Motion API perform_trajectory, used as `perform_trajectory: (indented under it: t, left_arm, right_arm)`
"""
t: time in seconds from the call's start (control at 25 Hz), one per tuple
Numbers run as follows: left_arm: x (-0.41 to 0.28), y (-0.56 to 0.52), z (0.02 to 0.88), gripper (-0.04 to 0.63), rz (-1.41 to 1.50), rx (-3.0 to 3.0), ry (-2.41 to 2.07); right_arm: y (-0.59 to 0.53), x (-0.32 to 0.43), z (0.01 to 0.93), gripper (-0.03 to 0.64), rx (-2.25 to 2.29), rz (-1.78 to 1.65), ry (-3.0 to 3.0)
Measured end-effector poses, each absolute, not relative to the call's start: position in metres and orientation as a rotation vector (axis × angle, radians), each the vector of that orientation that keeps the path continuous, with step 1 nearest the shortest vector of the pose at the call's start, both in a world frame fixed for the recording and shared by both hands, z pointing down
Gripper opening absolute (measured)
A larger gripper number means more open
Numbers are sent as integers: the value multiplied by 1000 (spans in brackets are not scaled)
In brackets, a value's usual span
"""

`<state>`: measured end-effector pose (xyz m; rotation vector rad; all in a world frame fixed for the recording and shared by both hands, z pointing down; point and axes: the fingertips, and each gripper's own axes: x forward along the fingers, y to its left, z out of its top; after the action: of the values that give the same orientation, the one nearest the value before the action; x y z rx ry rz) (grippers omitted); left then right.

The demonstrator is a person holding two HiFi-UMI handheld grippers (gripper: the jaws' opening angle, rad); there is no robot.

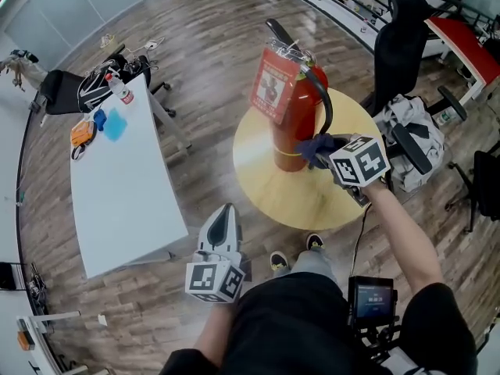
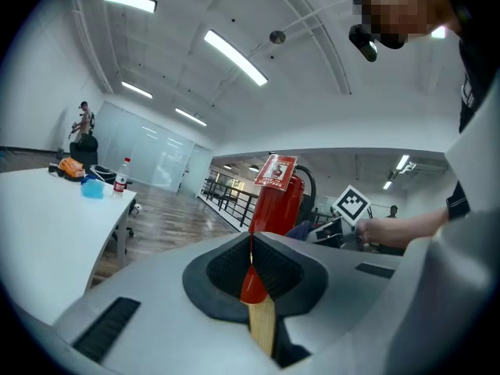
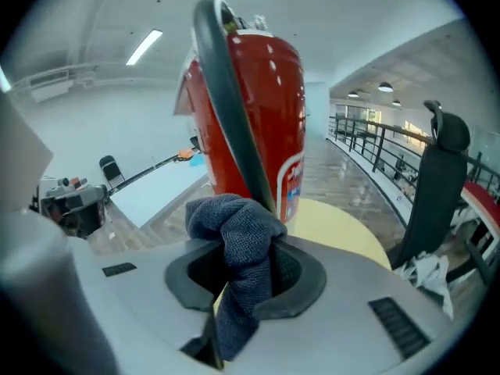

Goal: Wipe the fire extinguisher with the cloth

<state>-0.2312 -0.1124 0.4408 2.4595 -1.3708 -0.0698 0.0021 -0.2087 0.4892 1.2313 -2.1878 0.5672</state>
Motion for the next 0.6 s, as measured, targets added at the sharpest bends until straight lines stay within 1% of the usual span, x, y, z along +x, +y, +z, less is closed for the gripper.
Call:
perform_trajectory:
  t: [0.16, 0.32, 0.48, 0.6]
  left_arm:
    - [-237, -114, 441, 23, -97, 2444, -1379]
    - [-248, -114, 440, 23, -117, 2419, -1399]
    - [-256, -115, 437, 23, -148, 2401, -1432]
    - [-260, -118, 436, 23, -166, 2394, -1446]
  right_arm:
    - [-197, 2, 433, 89, 1145, 283, -2151]
    - [-190, 15, 382, 89, 1195, -59, -2007]
    - [-210, 20, 309, 89, 1256, -469, -1842]
    - [-232, 10, 289, 89, 1171, -647, -1717]
